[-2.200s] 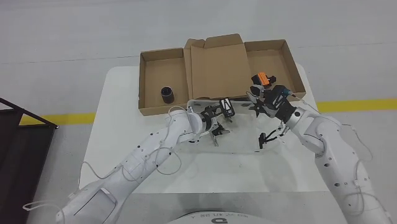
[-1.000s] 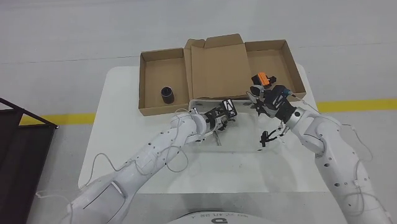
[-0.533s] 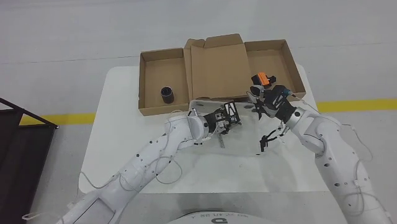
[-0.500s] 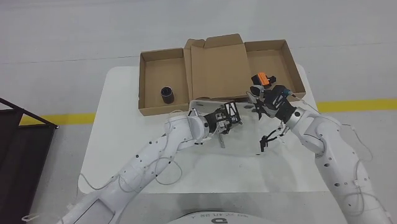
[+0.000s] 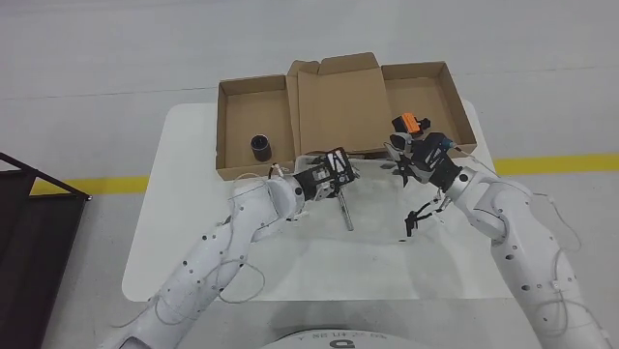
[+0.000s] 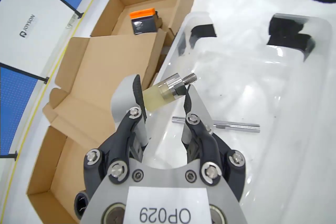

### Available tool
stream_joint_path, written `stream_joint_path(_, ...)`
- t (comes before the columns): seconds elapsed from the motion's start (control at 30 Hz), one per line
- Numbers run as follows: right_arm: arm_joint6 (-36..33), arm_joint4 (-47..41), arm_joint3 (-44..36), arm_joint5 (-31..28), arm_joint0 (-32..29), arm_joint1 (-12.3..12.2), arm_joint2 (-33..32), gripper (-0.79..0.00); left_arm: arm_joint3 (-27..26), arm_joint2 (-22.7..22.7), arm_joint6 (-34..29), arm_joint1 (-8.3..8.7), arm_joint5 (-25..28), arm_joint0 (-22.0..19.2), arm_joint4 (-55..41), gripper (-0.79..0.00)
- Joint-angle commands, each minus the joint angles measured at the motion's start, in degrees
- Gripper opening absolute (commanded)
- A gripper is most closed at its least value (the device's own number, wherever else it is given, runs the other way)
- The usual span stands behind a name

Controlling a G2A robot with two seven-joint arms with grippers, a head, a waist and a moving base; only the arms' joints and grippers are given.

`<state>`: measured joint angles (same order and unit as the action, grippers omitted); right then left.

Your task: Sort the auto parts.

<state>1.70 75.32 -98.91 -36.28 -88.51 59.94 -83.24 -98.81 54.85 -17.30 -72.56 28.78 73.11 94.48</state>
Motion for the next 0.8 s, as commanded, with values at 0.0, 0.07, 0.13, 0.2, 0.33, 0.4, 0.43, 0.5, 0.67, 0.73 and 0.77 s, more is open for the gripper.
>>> stream_joint_path(0.0,0.0,0.0,0.0,0.0,0.0,0.0,0.0,-0.634,-2.6,3.4,0.0,0.70,0.3,1.6,-0.1,-0.785)
stream_joint_path(0.07,0.0,0.0,0.0,0.0,0.0,0.0,0.0,-0.634,-5.3,7.4,-0.2,1.45,0.5,3.3,-0.3,-0.785)
stream_joint_path(0.13,0.0,0.0,0.0,0.0,0.0,0.0,0.0,-0.634,-6.6,11.6,-0.7,2.13,0.6,4.8,-0.8,-0.785)
stream_joint_path(0.2,0.0,0.0,0.0,0.0,0.0,0.0,0.0,-0.637,-6.4,15.6,-1.3,2.66,0.5,5.7,-1.7,-0.785)
stream_joint_path(0.33,0.0,0.0,0.0,0.0,0.0,0.0,0.0,-0.634,-1.0,21.1,-3.4,3.20,-0.4,4.9,-4.3,-0.785)
stream_joint_path(0.4,0.0,0.0,0.0,0.0,0.0,0.0,0.0,-0.634,3.3,22.2,-4.6,3.22,-0.7,3.4,-6.0,-0.785)
stream_joint_path(0.43,0.0,0.0,0.0,0.0,0.0,0.0,0.0,-0.631,5.3,22.4,-5.1,3.22,-0.6,2.6,-6.8,-0.785)
stream_joint_path(0.5,0.0,0.0,0.0,0.0,0.0,0.0,0.0,-0.631,8.4,22.1,-5.9,3.15,-0.3,1.0,-7.6,-0.748)
stream_joint_path(0.67,0.0,0.0,0.0,0.0,0.0,0.0,0.0,-0.631,13.0,20.6,-6.6,2.90,0.5,-1.7,-9.8,-0.394)
stream_joint_path(0.73,0.0,0.0,0.0,0.0,0.0,0.0,0.0,-0.625,13.3,20.0,-7.2,2.85,1.1,-2.4,-10.2,0.000)
stream_joint_path(0.77,0.0,0.0,0.0,0.0,0.0,0.0,0.0,-0.619,13.1,19.7,-7.4,2.84,1.2,-2.5,-10.3,0.000)
